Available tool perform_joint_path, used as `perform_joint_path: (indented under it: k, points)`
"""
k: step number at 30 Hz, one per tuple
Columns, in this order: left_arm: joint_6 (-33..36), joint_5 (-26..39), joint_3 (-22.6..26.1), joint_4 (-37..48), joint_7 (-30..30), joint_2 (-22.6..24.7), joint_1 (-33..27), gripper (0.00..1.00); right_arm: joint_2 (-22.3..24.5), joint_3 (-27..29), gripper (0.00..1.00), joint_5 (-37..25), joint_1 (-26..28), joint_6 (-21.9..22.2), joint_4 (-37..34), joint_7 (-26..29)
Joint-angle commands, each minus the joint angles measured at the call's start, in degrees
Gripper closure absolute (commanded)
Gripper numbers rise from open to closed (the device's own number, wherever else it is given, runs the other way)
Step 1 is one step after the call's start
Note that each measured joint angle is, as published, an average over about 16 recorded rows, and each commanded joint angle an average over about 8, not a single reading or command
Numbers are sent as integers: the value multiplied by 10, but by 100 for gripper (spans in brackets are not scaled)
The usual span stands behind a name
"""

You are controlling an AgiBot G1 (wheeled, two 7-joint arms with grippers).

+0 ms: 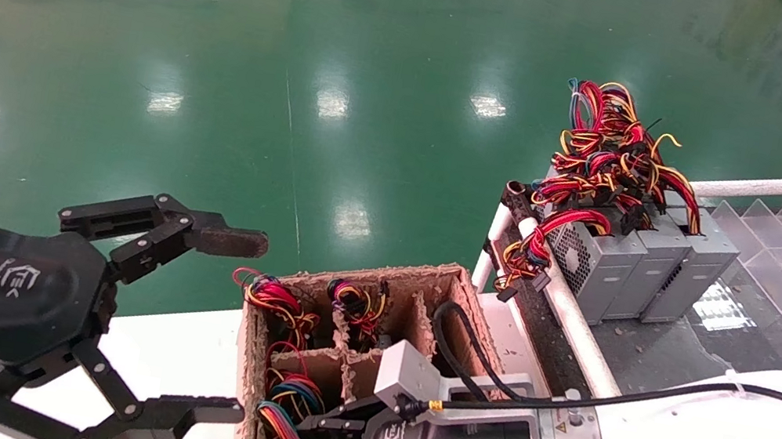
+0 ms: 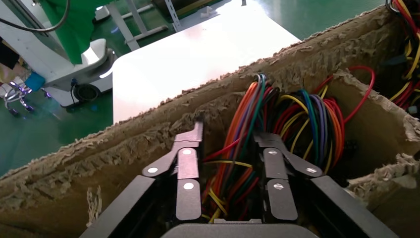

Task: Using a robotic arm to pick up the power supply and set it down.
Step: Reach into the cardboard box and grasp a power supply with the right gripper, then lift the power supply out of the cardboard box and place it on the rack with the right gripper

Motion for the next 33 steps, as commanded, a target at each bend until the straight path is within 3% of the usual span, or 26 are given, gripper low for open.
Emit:
perform_joint_path:
  k: [1, 20, 33]
  points:
    - [0, 0, 0, 0, 0, 0, 0, 0, 0, -3, 100, 0, 1, 1, -3, -5]
    - [0, 0, 0, 0, 0, 0, 0, 0, 13, -9, 100, 50, -7, -6, -9, -21]
    - [0, 0, 0, 0, 0, 0, 0, 0, 94, 9, 100, 169, -33, -9, 103, 3]
